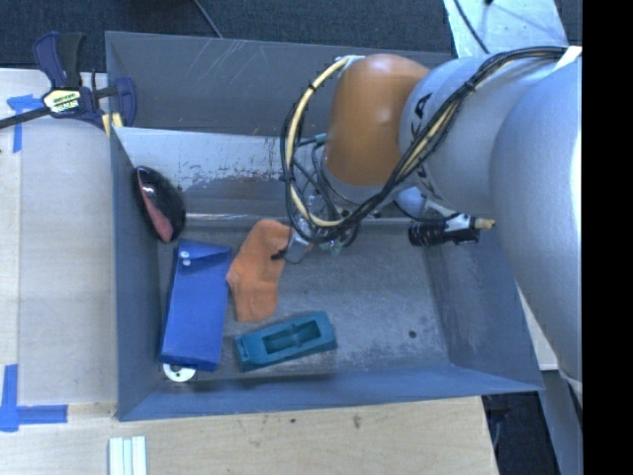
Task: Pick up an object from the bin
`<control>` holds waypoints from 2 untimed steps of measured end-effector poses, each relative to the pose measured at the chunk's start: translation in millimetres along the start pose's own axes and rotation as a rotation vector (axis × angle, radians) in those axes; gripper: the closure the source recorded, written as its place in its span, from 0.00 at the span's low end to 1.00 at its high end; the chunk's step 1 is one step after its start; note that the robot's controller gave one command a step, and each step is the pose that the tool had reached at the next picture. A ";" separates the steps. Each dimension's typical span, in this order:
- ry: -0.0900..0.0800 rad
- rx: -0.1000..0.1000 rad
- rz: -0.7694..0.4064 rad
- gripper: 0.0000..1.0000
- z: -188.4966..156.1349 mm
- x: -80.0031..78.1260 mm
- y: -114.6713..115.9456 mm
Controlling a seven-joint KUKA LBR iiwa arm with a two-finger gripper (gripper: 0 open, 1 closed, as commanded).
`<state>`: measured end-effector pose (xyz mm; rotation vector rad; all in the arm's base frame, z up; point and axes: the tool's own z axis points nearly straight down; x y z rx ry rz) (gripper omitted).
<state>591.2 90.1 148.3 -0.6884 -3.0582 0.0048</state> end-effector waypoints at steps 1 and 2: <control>-0.021 -0.009 -0.325 1.00 17.9 -3.0 12.3; -0.016 -0.006 -0.346 1.00 -133.1 -20.5 -37.8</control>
Offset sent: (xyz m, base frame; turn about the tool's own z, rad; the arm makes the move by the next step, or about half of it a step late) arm 0.0011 -0.0413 0.1295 -0.3477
